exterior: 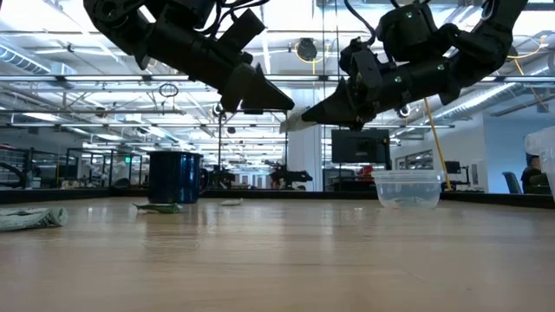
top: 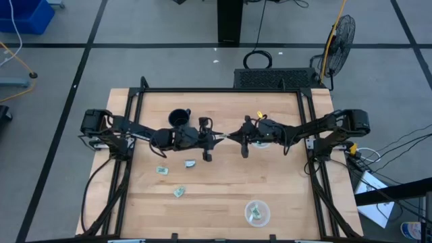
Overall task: Pick and place Stevia / Truvia into bins
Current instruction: Put the light green stevia packet into the bottom transparent container
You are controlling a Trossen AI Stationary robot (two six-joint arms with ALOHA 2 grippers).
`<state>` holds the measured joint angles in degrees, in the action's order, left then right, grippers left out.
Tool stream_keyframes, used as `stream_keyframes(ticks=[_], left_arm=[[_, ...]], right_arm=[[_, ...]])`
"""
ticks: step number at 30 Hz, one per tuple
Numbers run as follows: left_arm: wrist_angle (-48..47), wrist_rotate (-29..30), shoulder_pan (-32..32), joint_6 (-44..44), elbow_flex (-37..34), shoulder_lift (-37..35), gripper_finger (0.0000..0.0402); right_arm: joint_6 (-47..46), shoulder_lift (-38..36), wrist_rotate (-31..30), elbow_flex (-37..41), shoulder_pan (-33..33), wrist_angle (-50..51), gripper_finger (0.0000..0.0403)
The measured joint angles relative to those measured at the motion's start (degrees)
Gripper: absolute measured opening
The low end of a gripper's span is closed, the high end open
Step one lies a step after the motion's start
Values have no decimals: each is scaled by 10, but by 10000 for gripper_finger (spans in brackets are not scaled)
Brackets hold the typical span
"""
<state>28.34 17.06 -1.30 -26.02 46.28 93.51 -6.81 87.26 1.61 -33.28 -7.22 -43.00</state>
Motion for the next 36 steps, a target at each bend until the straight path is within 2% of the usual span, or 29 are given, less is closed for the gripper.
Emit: stream_keyframes(ticks=[4, 8, 12, 13, 15, 17, 18, 21, 23, 26, 31, 36], left_arm=[[-1, 14, -8, 22, 0, 0, 147], [-23, 114, -22, 8, 0, 0, 166], [-45, 199, -37, -10, 0, 0, 167], [-49, 204, -39, -8, 0, 0, 168], [-55, 206, -46, -7, 0, 0, 168], [-55, 213, -53, -3, 0, -2, 168], [-60, 221, -57, 2, 0, -8, 168], [-62, 249, -69, 13, 1, -32, 168], [-79, 268, -79, 17, 0, -54, 168], [-80, 290, -90, 19, 0, -93, 168], [-89, 353, -100, 22, 0, -161, 168], [-89, 393, -91, 22, 0, -217, 168]], right_arm=[[-4, -23, 1, 0, 18, 39, 1], [-21, -98, 1, 0, 51, 213, 1], [-49, -191, 7, 0, 115, 371, 1], [-52, -212, 22, 0, 130, 395, 1], [-45, -249, 93, 0, 153, 428, 1], [-41, -274, 166, 0, 180, 433, 1], [-42, -280, 183, 0, 196, 430, 1], [-45, -275, 150, 0, 246, 432, 0], [-45, -250, 118, 0, 277, 425, 0], [-51, -208, 105, 0, 313, 410, 0], [-150, -154, 86, 0, 356, 388, 0], [-165, -126, 38, -26, 411, 349, 0]])
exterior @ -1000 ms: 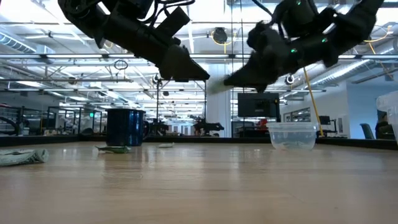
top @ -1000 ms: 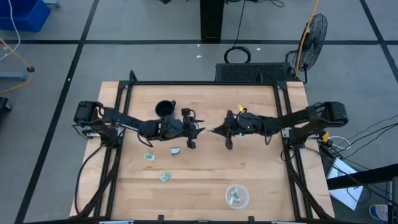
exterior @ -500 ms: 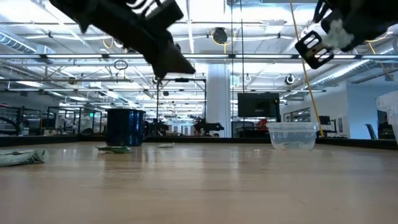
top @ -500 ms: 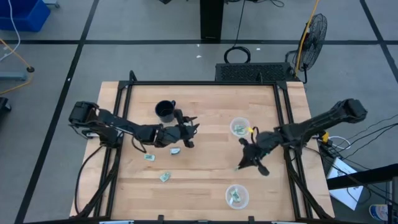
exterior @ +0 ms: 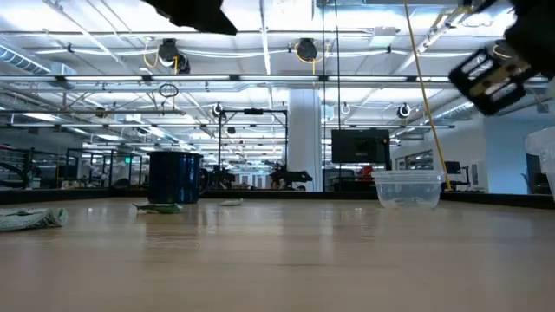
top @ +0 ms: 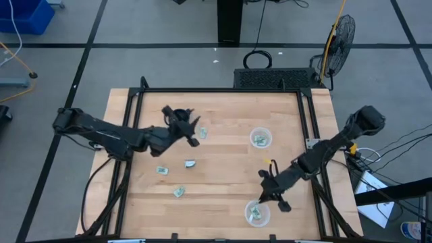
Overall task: Pick and place Stevia / Truvia into bins
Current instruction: Put the light green stevia packet into the bottom transparent container, then put the light green stevia packet into the top transparent container
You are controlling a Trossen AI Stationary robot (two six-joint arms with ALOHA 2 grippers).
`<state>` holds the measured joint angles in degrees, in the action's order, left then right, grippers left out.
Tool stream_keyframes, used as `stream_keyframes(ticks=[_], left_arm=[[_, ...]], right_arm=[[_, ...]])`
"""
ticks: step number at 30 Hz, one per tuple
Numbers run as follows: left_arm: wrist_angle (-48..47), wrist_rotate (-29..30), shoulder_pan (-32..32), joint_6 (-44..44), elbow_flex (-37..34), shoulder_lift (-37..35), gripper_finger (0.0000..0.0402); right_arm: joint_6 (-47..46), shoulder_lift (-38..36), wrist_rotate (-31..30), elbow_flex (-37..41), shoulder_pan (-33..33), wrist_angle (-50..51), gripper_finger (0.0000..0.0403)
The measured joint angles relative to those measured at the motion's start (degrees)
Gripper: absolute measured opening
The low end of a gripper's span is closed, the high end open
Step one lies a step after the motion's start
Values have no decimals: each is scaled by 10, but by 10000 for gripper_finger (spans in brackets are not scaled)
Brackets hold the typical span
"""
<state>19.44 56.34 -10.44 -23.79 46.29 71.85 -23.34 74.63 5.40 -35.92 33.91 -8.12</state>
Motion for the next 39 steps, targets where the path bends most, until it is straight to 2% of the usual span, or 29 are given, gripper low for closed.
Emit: stream_keyframes(ticks=[5, 8, 18, 22, 30, 35, 37, 39], left_arm=[[2, 0, 16, -1, 0, -33, 168], [6, -6, 29, 0, 0, -36, 168], [2, -9, 60, 1, 0, -37, 168], [1, -9, 60, 3, 0, -36, 168], [1, -9, 60, 1, 0, -36, 168], [-3, -13, 60, 0, 0, -36, 168], [-20, -50, 65, 0, 0, -36, 168], [-58, -126, 76, 9, 0, -36, 168]], right_arm=[[-45, 25, -55, -70, 47, 87, 0], [-105, 55, -62, -102, 62, 145, 0], [-204, 147, -52, -137, 67, 176, 2], [-236, 152, -53, -137, 66, 202, 16], [-241, 148, -53, -137, 62, 187, 65], [-241, 143, -36, -137, 54, 165, 83], [-240, 130, -34, -137, 46, 142, 85], [-230, 115, -41, -137, 38, 123, 86]])
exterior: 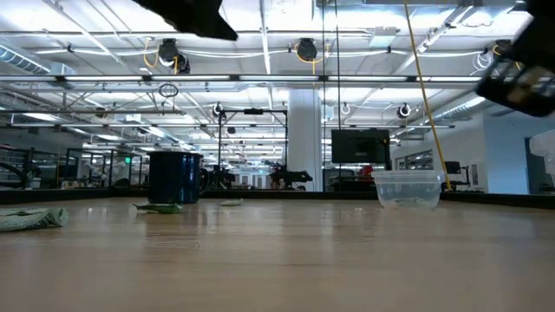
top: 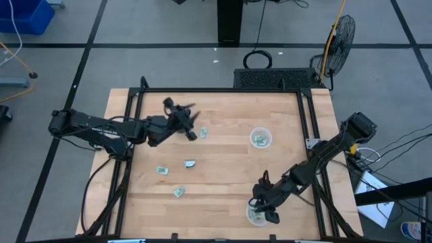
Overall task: Pick and place Stevia / Truvia into bins
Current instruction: Put the light green stevia packet into the top transparent container
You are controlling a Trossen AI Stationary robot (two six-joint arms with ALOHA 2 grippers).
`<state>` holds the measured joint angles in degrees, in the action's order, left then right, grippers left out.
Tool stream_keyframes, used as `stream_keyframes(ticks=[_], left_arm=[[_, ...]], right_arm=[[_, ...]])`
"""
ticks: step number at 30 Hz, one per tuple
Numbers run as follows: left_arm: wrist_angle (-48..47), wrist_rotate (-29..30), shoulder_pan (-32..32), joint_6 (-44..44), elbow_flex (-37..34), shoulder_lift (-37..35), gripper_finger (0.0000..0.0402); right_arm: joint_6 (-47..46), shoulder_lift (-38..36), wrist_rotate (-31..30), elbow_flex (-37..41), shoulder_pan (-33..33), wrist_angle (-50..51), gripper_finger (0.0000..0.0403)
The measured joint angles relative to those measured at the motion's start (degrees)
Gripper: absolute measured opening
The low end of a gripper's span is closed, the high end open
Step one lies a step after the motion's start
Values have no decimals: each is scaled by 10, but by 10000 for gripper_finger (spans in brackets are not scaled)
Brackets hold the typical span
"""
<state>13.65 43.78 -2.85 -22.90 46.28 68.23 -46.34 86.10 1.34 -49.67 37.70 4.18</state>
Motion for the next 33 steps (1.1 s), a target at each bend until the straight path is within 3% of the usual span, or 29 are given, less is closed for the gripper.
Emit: stream_keyframes(ticks=[5, 8, 12, 18, 26, 33], left_arm=[[-119, -160, 51, 134, 0, 13, 168], [-190, -185, 82, 197, -2, 37, 168], [-216, -236, 110, 240, 0, 91, 168], [-198, -295, 104, 230, 0, 193, 168], [-164, -299, 88, 226, 0, 283, 168], [-174, -287, 89, 257, -1, 302, 168]], right_arm=[[138, -48, -64, 0, -20, 20, 86], [245, -70, -148, 0, -32, 25, 86], [352, -90, -289, 0, -47, 59, 86], [397, -95, -463, 9, -82, 100, 86], [396, -94, -478, 64, -152, 91, 86], [432, -94, -477, 106, -206, 7, 86]])
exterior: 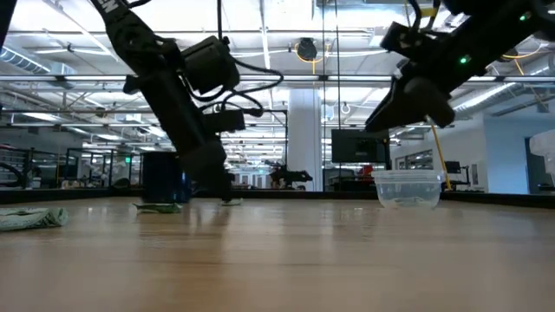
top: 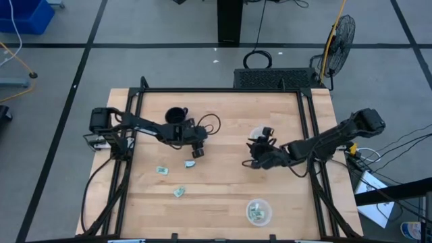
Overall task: Pick and place Stevia / Truvia into bins
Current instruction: Put the light green stevia packet into the top transparent container
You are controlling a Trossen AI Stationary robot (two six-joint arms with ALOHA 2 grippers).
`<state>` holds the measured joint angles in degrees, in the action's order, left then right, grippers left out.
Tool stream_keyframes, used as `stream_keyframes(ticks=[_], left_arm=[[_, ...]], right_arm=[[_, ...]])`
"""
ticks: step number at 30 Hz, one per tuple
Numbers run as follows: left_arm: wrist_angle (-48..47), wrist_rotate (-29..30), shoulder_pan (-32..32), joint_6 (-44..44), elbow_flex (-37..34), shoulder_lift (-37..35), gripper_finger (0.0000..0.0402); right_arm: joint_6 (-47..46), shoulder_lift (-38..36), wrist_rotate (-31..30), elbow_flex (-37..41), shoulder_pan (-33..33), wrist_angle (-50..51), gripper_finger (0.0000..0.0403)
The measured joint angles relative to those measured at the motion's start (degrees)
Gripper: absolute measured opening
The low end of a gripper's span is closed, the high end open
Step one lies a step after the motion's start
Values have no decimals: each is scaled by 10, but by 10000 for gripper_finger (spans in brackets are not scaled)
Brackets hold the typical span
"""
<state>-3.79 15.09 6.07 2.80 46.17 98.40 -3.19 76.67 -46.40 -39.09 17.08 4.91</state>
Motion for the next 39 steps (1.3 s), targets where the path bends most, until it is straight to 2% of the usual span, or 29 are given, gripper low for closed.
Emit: stream_keyframes(ticks=[8, 14, 17, 24, 27, 30, 32, 36, 39], left_arm=[[18, 8, 3, 23, 1, 20, 168], [31, 9, 4, 22, 1, 27, 163], [32, 6, 4, 23, 1, 27, 131], [39, -29, 11, 33, 1, 27, 15], [47, -32, 10, 28, 1, 27, 11], [75, -72, 7, 9, 0, 28, 7], [105, -115, 2, 1, 0, 24, 5], [146, -184, -11, -11, 0, 4, 5], [174, -226, -19, -22, 1, -17, 4]], right_arm=[[85, 0, 1, 26, -41, -106, 86], [104, 0, 2, 27, -59, -131, 86], [104, 0, 2, 27, -66, -136, 86], [108, 0, 2, 27, -71, -140, 86], [134, 0, 2, 27, -70, -142, 86], [147, 0, 5, 27, -70, -142, 86], [141, 0, 43, 27, -73, -142, 86], [133, 0, 183, 27, -77, -172, 86], [142, 9, 261, 27, -77, -198, 86]])
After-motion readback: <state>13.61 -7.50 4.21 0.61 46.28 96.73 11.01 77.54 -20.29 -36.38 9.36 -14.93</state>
